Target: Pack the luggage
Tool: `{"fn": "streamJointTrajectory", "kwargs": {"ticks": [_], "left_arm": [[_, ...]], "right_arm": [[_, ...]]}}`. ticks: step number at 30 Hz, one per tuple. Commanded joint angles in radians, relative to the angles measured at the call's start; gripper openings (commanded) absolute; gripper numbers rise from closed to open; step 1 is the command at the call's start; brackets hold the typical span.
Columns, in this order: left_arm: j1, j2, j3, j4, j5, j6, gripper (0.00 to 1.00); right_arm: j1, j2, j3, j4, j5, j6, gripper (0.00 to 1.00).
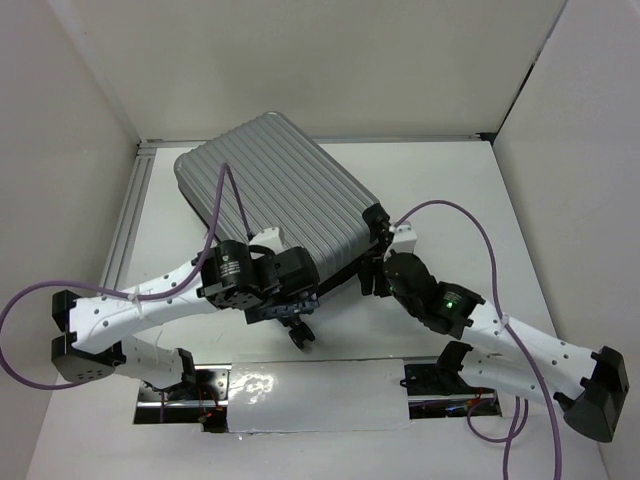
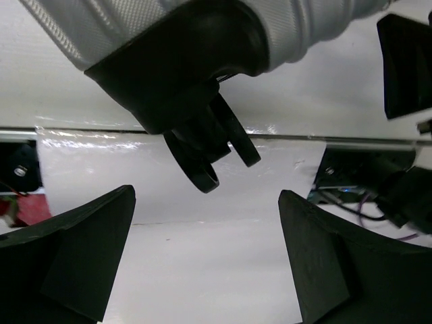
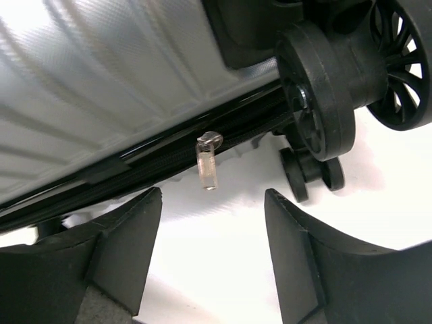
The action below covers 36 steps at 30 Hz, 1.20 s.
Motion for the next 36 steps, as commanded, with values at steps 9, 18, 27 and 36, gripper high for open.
{"fn": "streamJointTrajectory", "kwargs": {"ticks": [9,18,27,36], "left_arm": [[-0.002,0.057,-0.055,-0.034,-0.027,-0.314,1.00],[-0.002,0.082,-0.117,-0.025,-0.084,-0.461,0.92],[-0.002,0.135,-0.060,0.024,-0.136,-0.363,0.44],[-0.002,0.145,-0.091,0.058,-0.116,-0.311,0.00]], "right_arm": [[-0.004,-0.121,-0.036,0.038,-0.020,0.003,0.77],[-0.004,-0.123,-0.056,0.058,-0.069,-0.016,0.78],[-0.004,-0.093,-0.066,0.135,-0.116,-0.050,0.78],[-0.004,0.028,-0.038,0.155,0.006,-0.082,0.66]]}}
